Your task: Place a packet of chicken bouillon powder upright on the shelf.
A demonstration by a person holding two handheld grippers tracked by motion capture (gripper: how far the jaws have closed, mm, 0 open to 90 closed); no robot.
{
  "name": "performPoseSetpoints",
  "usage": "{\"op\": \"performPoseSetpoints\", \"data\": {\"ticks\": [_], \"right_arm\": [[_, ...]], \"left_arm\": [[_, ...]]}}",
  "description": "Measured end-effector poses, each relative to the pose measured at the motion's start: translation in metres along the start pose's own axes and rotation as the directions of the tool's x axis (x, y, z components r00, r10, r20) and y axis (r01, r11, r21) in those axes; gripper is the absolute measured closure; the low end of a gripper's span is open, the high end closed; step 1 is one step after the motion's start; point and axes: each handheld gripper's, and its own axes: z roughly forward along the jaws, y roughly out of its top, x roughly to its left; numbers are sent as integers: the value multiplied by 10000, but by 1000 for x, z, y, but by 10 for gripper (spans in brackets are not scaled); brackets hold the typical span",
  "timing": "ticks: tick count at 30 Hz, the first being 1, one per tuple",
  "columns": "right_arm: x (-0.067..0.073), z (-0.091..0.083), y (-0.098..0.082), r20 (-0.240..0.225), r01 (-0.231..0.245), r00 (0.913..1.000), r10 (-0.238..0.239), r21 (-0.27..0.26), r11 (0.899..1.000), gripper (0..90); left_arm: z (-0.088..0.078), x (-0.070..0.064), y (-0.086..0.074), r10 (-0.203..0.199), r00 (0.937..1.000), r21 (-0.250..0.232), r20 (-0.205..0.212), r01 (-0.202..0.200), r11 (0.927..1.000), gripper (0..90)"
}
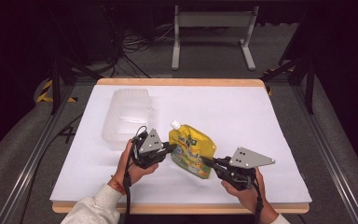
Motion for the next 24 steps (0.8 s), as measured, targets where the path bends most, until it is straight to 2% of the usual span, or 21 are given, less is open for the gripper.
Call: {"op": "performPoseSetpoints", "data": {"ticks": [4,11,15,20,23,24], "right_arm": [[-5,9,11,-301,-1,9995,-2,-76,10000,900],[-5,37,40,-228,718,9971,-725,-303,9970,900],[-5,55,55,-284,914,9953,-927,-460,9948,900],[-4,80,72,-307,1221,9918,-1244,-681,9902,900],[-5,92,79,-340,1217,9916,-1246,-769,9896,900],[-6,96,81,-375,1184,9919,-1217,-796,9898,900]], "left_arm": [[-10,9,1,-145,9994,-207,-312,138,9997,823],[-35,31,1,-570,9923,-731,-1103,491,9961,823],[-49,48,0,-839,9848,-1106,-1524,674,9916,823],[-62,66,-4,-1193,9710,-1423,-2073,907,9857,826],[-69,74,-6,-1390,9629,-1574,-2315,1039,9821,827],[-71,77,-7,-1470,9581,-1668,-2457,1076,9801,828]]}}
